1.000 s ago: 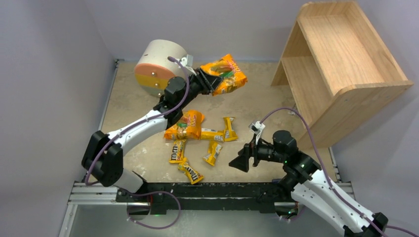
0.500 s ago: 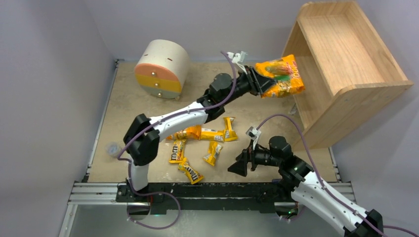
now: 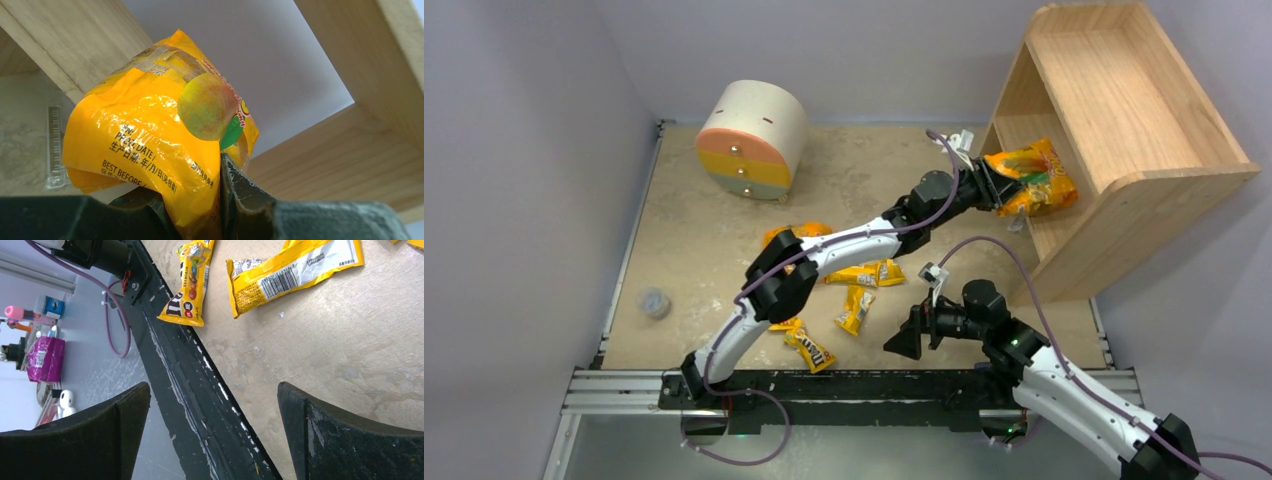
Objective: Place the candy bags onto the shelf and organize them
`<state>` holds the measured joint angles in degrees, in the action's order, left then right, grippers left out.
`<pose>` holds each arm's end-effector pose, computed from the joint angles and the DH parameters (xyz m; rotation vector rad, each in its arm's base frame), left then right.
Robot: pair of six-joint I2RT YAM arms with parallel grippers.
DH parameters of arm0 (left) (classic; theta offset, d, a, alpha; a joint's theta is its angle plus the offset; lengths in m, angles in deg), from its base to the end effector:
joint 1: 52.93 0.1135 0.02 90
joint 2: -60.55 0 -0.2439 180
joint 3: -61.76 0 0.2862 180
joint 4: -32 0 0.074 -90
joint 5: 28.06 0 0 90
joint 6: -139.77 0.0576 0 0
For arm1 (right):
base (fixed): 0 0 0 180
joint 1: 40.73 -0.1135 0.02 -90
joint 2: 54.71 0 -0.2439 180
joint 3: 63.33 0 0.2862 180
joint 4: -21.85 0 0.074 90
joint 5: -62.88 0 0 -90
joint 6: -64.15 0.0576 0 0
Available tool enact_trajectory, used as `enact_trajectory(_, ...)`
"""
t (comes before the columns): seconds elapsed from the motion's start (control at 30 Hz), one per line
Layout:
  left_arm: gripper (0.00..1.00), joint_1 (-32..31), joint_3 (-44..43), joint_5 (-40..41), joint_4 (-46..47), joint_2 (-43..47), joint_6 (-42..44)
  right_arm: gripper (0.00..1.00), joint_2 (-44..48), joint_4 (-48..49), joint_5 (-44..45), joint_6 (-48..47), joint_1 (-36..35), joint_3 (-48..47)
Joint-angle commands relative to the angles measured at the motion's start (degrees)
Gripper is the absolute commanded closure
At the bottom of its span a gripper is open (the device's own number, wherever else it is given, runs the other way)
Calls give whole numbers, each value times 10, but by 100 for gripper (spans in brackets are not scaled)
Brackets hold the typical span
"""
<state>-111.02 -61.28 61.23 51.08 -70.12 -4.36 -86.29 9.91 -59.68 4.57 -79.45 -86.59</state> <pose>0.3121 -0.5026 0.2866 0.0666 1.5793 -1.6099 0.1447 0.1558 0.1574 -0.5695 2.0327 1.3153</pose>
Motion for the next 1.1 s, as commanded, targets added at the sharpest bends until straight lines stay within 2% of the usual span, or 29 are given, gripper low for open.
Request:
enact_trajectory(0.0, 94, -26, -125, 38, 73, -28, -26, 1, 5, 21, 2, -4, -3, -7)
enact_trajectory(0.07, 94, -37, -153, 44, 63, -48, -23, 1, 8, 18, 4, -3, -4, -7)
enact_trajectory(0.33, 91, -74, -173, 66, 78, -89, -47, 1, 16, 15, 12, 1, -4, 2)
enact_trajectory(0.57, 88, -105, -207, 77, 60, -112, -31, 1, 15, 15, 11, -1, -4, 4)
enact_trajectory(0.8, 75, -111, -195, 52, 62, -109, -18, 1, 16, 8, 19, -1, -4, 6)
enact_trajectory(0.97, 48, -111, -165, 34, 59, -86, -2, 1, 8, 12, 22, -1, -4, 10)
enact_trajectory(1.07, 42, -112, -151, 28, 55, -74, 5, 1, 6, 11, 22, 0, -4, 10)
